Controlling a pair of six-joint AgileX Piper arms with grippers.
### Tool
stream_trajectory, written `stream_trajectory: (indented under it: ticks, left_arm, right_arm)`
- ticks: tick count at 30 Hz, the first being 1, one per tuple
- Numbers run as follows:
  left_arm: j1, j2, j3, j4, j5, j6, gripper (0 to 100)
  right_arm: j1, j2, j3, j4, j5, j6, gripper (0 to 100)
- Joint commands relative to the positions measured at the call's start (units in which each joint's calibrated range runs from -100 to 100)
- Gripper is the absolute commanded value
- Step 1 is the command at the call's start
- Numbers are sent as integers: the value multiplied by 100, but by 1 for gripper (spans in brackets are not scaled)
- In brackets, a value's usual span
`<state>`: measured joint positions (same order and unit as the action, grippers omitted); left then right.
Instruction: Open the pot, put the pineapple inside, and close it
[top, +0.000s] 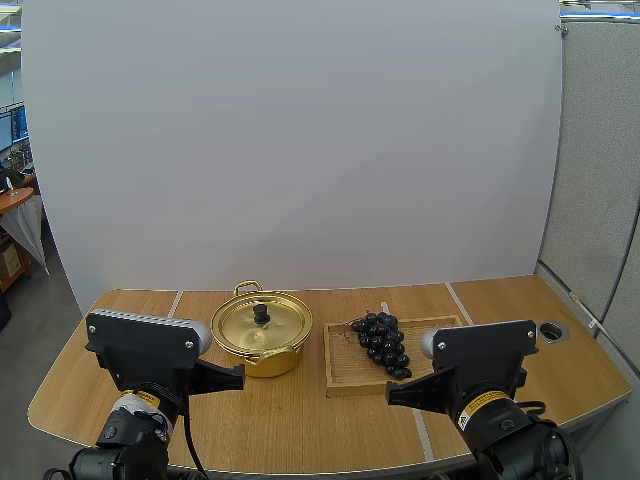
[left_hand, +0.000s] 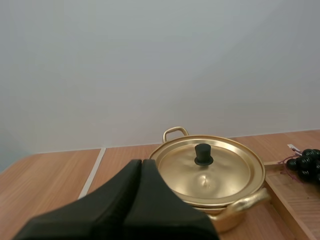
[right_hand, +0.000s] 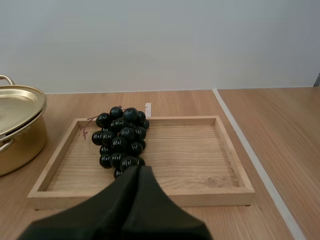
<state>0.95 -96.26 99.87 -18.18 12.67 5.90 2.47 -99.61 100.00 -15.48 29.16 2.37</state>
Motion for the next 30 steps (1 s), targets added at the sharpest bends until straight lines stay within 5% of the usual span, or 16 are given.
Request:
stream_trajectory:
  ticks: [1, 6, 13, 30]
  left_arm:
    - [0, -374, 13, -80, 452, -89, 0]
    - [0, -374, 13, 125, 1414, -368, 0]
    - [-13, -374, 13, 1273, 1798, -1277, 0]
    - [-73, -374, 13, 1354, 1866, -1735, 0]
  right_arm:
    - [-62, -39, 0, 22, 290, -49, 0]
    - [-110, -39, 0, 22, 290, -49, 0]
    - [-149, -39, 0, 22, 290, -49, 0]
    - [-238, -39, 0, 22, 290, -49, 0]
